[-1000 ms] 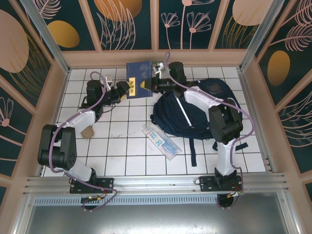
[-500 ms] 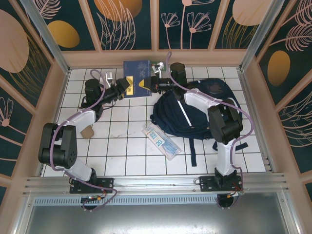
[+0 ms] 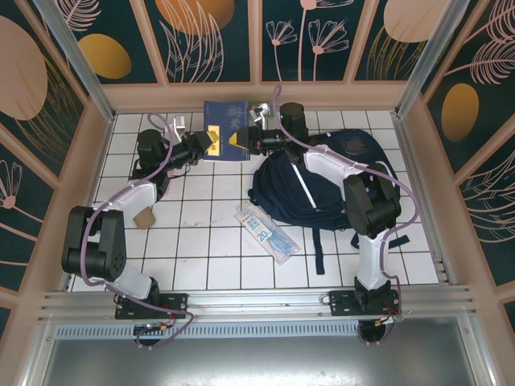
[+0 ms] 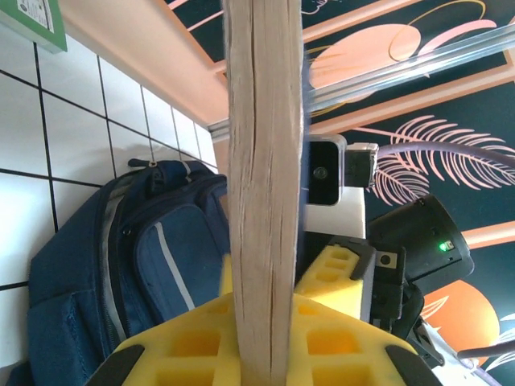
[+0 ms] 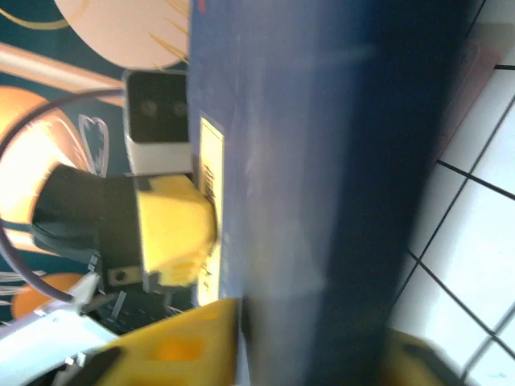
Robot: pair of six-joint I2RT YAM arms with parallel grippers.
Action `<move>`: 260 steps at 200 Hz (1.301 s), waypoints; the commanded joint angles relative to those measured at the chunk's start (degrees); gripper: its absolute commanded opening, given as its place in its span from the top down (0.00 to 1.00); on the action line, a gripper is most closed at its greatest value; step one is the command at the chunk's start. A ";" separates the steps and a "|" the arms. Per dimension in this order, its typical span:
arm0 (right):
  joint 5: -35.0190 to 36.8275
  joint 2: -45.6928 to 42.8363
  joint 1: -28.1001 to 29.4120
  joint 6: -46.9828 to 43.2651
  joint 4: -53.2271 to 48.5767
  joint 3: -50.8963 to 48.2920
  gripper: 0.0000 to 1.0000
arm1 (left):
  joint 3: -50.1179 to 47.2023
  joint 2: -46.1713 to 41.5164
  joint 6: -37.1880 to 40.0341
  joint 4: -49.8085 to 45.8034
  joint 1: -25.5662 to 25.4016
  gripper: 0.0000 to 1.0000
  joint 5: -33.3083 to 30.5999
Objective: Pack the student bag
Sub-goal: Pass the book, then open the student bag at the middle-right of the table.
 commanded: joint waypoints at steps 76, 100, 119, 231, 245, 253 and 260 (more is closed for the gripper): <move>46.37 -14.99 -2.81 -31.71 -43.25 -5.14 0.49 | 0.79 -4.55 7.62 -7.61 -0.16 1.00 -2.13; 56.60 -16.07 -1.96 -34.26 -47.24 -7.22 0.48 | 0.50 -4.11 7.65 -7.87 -0.16 1.00 -2.13; 61.14 -16.43 -0.62 -35.67 -48.88 -8.28 0.46 | 0.13 -3.95 7.54 -7.69 -0.11 1.00 -2.04; 71.32 -10.00 7.62 -37.95 -49.38 -11.61 0.45 | -2.42 -4.91 8.04 -8.13 -0.14 1.00 -2.07; 73.08 -8.89 7.98 -37.38 -49.51 -11.56 0.56 | -3.17 -5.25 7.72 -7.65 -0.12 1.00 -2.04; 73.29 -8.75 8.03 -37.34 -49.31 -11.68 0.66 | -3.78 -5.57 7.15 -6.96 -0.16 1.00 -2.13; 73.43 -8.90 8.16 -37.11 -49.18 -11.72 0.75 | -4.42 -5.74 6.58 -6.17 -0.16 1.00 -2.21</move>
